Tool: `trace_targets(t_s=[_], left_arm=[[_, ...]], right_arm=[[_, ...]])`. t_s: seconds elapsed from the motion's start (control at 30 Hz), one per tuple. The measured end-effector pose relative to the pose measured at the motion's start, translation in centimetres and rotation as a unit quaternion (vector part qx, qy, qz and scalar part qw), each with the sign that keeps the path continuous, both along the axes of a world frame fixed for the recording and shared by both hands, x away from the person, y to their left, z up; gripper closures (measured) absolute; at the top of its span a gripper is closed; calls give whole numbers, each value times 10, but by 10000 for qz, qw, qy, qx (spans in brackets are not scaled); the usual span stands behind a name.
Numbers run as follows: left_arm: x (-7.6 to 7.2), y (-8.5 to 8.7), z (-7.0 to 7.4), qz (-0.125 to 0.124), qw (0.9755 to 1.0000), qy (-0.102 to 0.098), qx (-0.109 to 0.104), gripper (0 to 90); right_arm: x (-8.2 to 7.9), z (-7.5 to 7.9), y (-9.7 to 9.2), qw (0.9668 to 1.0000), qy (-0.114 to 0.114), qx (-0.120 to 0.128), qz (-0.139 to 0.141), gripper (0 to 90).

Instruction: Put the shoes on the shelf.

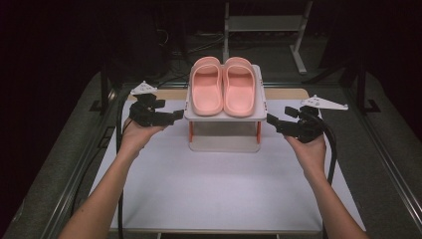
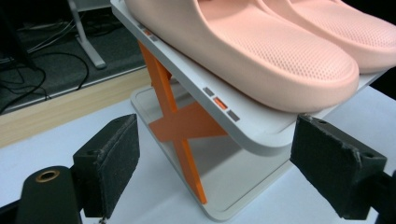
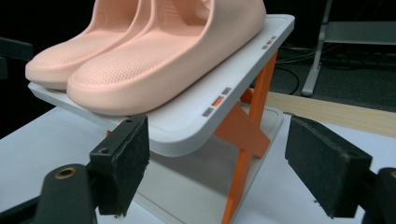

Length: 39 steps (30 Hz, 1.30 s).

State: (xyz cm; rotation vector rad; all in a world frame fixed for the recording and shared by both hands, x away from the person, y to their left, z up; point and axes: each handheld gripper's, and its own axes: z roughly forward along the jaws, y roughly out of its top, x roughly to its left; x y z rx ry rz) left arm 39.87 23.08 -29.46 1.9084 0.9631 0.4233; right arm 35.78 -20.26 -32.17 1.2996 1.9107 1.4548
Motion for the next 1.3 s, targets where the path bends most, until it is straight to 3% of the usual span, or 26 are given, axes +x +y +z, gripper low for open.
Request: trace_targets(t_s=[1.3], left_arm=[[-29,20,-31,69,9999,117,28,120]], right_arm=[[-27,-30,-16,10000,73,-26,-29,186]])
